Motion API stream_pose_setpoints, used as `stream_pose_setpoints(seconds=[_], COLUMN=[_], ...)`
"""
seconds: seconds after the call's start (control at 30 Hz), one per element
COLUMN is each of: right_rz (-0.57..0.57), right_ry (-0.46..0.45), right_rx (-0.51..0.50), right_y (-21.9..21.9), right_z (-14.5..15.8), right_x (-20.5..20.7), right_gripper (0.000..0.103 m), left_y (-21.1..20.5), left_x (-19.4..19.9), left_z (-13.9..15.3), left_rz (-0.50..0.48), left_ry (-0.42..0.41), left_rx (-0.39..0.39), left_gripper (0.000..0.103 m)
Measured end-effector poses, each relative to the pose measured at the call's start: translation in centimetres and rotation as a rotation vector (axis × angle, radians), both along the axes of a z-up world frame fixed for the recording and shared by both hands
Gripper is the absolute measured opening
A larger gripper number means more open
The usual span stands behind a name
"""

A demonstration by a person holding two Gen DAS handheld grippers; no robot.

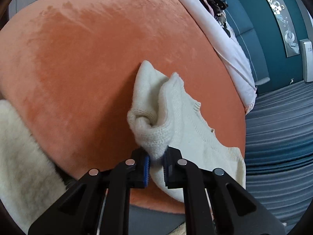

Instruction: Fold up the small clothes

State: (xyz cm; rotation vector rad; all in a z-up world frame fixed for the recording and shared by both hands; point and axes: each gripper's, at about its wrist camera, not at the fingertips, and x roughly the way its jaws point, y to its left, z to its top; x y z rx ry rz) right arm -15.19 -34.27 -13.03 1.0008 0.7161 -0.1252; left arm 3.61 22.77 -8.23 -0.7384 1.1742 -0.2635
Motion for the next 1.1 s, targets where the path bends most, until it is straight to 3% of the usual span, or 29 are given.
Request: stream_pose_setpoints(seconds=[0.13, 0.2, 0.27, 0.3, 0.33, 0.37, 0.43, 0.53, 0.63, 0.8, 0.87, 0.9, 0.93, 0.97, 1.0, 1.1], right_rz=[0.046, 0.061, 0.043, 0.035, 0.027, 0.006, -0.037, -0.059, 0.020, 0.072, 0.057, 0.041, 0.037, 0.042, 0.053, 0.063], right_ry=[0.268, 0.344, 0.319, 0.324, 0.326, 0.319, 0.290, 0.227, 0.170, 0.225, 0.210, 0.203, 0.194, 0.197, 0.161, -0.080], right_rx=[-0.090, -0.108, -0.154, -0.190, -0.235, -0.305, -0.426, -0.457, -0.412, -0.352, -0.245, -0.211, -0.193, -0.192, -0.168, -0.188], right_y=[1.7, 2.7, 2.8, 2.7, 2.3, 2.3, 1.9, 0.8, -0.2, -0.5, -1.1, -1.1, -1.0, -0.9, -1.0, -0.2], right_z=[-5.4, -7.4, -5.6, -4.5, -3.9, -2.5, -0.2, 1.7, 1.0, -2.9, -4.7, -5.3, -5.6, -5.4, -4.6, 1.1], right_x=[-4.1, -4.7, -4.8, -4.8, -5.2, -5.4, -5.1, -3.2, 1.0, 7.8, 8.8, 8.3, 8.6, 8.8, 8.5, 6.4], right_gripper=[0.011, 0.011, 0.020, 0.032, 0.044, 0.049, 0.063, 0.067, 0.076, 0.076, 0.075, 0.061, 0.043, 0.008, 0.009, 0.008], left_y=[0.4, 0.7, 0.7, 0.7, 0.5, 0.3, -0.1, -1.2, -3.0, -4.8, -5.4, -5.5, -5.9, -5.6, -5.4, -4.9], left_x=[-3.9, -4.7, -4.6, -4.4, -4.0, -3.8, -3.3, -1.1, 2.8, 7.7, 8.8, 8.9, 9.1, 8.8, 8.4, 6.3], left_z=[-5.3, -6.9, -5.6, -4.3, -2.9, -1.6, 1.3, 4.1, 3.2, -2.9, -4.8, -5.1, -5.1, -4.7, -3.8, 1.0], left_rz=[-0.041, -0.021, -0.003, -0.009, -0.031, -0.047, -0.014, 0.004, -0.057, -0.082, -0.085, -0.089, -0.103, -0.120, -0.120, -0.126], left_ry=[0.121, 0.143, 0.097, 0.061, 0.022, -0.017, -0.140, -0.273, -0.283, -0.082, -0.052, -0.048, -0.046, -0.046, -0.070, -0.244], left_rx=[0.094, 0.097, 0.099, 0.124, 0.151, 0.176, 0.264, 0.303, 0.244, 0.150, 0.112, 0.126, 0.143, 0.139, 0.123, 0.109], left_gripper=[0.010, 0.013, 0.016, 0.019, 0.027, 0.035, 0.075, 0.091, 0.093, 0.093, 0.076, 0.050, 0.014, 0.011, 0.010, 0.010])
